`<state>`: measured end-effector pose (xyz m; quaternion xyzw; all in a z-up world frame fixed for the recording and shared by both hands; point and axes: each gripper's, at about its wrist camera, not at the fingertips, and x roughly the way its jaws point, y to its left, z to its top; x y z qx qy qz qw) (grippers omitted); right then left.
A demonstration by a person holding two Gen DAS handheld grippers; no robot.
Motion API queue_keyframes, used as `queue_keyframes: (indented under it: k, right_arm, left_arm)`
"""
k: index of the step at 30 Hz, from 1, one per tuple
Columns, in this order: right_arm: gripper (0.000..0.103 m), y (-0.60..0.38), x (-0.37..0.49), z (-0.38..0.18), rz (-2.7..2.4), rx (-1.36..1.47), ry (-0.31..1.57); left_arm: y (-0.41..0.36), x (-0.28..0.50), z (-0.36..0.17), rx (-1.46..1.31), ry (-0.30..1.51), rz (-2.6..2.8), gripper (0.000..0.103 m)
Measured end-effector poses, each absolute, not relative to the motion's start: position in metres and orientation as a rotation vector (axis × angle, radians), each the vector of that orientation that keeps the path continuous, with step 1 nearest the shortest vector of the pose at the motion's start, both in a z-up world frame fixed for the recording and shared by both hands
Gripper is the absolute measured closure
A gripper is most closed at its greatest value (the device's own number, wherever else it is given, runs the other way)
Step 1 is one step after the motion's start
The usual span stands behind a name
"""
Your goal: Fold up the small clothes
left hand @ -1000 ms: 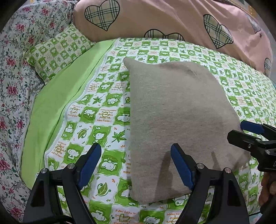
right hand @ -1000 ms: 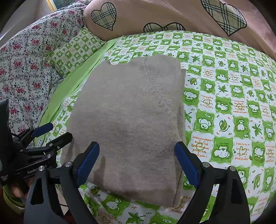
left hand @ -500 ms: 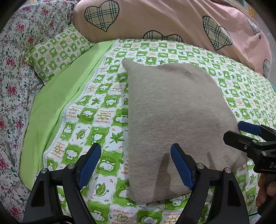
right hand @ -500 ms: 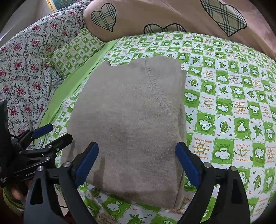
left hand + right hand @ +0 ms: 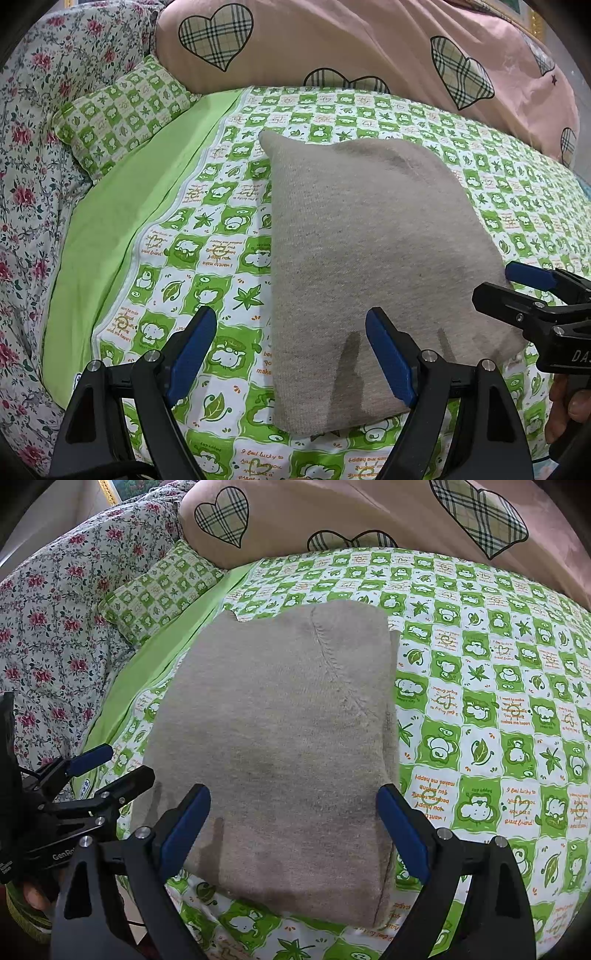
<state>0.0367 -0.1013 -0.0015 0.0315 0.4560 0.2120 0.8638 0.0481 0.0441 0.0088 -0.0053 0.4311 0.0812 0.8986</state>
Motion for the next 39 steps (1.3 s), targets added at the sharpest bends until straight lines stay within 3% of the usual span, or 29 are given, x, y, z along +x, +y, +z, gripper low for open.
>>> queue_keyframes:
  k: [39]
  right_arm:
    - [0.011,-0.098,0.027,0.006,0.441,0.073,0.943]
  left_arm:
    - [0.041,0.043,0.015,-0.016,0.879,0.161,0.02]
